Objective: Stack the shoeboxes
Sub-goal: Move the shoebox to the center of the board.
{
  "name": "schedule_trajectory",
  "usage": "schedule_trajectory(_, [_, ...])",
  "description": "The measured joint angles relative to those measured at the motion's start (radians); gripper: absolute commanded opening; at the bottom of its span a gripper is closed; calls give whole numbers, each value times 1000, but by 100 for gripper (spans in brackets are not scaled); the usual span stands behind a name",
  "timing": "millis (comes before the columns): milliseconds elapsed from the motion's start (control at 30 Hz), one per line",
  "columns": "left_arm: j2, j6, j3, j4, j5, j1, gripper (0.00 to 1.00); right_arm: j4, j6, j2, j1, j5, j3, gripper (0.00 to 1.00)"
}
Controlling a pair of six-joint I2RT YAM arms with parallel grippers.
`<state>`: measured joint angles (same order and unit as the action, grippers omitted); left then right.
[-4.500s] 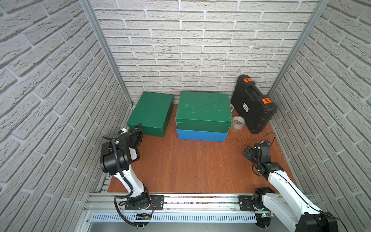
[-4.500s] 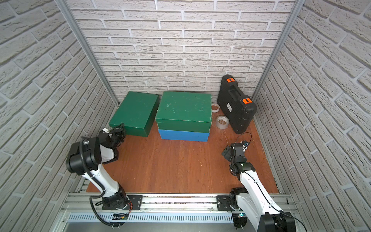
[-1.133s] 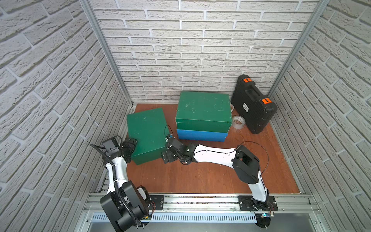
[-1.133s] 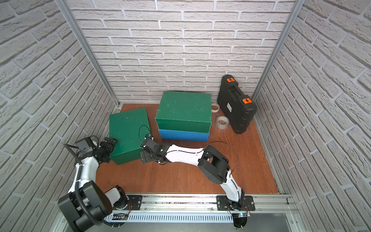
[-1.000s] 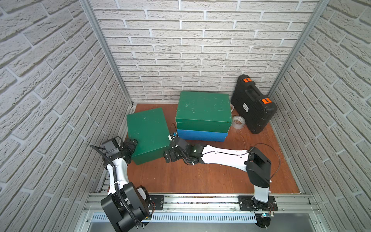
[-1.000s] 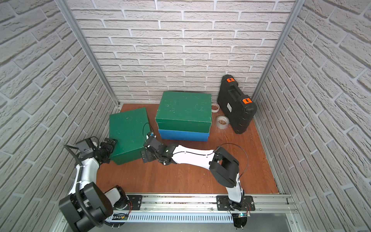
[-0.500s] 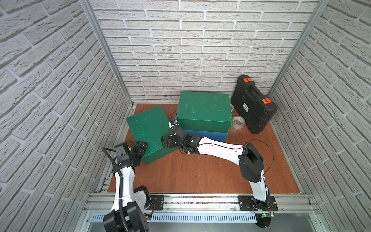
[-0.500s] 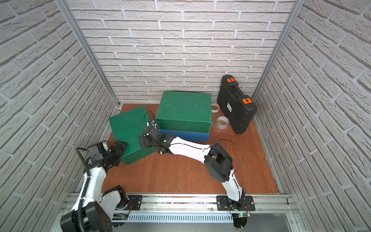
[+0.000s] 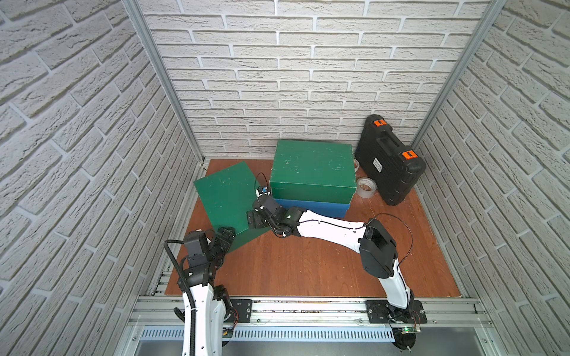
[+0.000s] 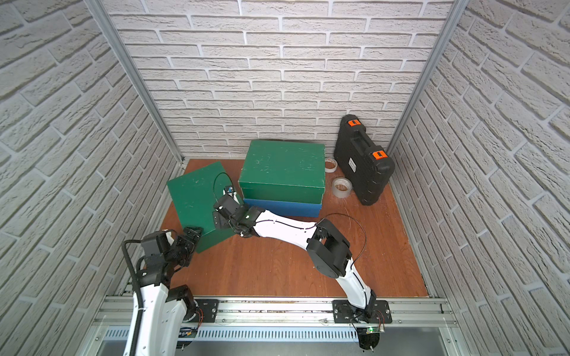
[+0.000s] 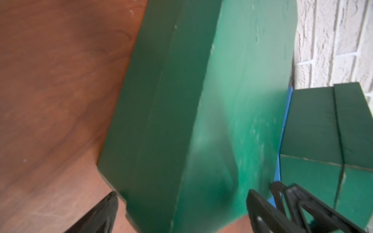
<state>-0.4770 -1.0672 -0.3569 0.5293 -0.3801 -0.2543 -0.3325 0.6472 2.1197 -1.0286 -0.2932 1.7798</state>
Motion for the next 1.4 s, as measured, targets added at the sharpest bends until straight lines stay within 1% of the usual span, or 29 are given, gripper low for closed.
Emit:
schedule_trajectory(233, [178,-64,48,104,21,116,98,6,2,-43,-69,-63,-71,93])
schedule_trajectory(300, [210,-60,34,153,42,130,98,10,5,-62,-88,-71,-98,93])
schedule_trajectory(367, [209,-39,-26,225,84,133,98,21,14,-98,-96,-73,-149,94])
schedule_trajectory(467, [151,20,-171,288,130,133,98,26,35,-177,-107,-70,-242,95])
schedule_trajectory(567, [35,89,-328,294,149,133,98,41,67,-272,-106,-72,-344,96])
schedule_trajectory(633, [-45,135,-407,293,152,133,98,84,98,-340,-107,-69,-419,97])
schedule_trajectory(733, [-135,202,-480,298,154,132,98,186,167,-426,-109,-68,-526,99])
schedule_trajectory(800, [-170,248,-519,314,167,130,98,273,218,-444,-120,-65,-577,100])
schedule_trajectory(900, [-202,313,-563,345,198,121,98,415,307,-410,-143,-39,-623,100])
schedule_trajectory(967, [-206,349,-572,357,208,114,98,543,370,-355,-155,-11,-646,100])
schedule_trajectory(1067, [-206,389,-572,363,183,110,98,718,433,-266,-177,0,-679,99])
schedule_trajectory(1167, [-210,428,-601,403,178,109,98,843,483,-191,-202,-1,-690,99])
schedule_trajectory(1267, [-209,472,-668,455,217,109,98,1000,526,-123,-214,-7,-690,100])
schedule_trajectory(1400, [-160,506,-683,465,248,109,98,1120,574,-39,-217,-32,-674,99])
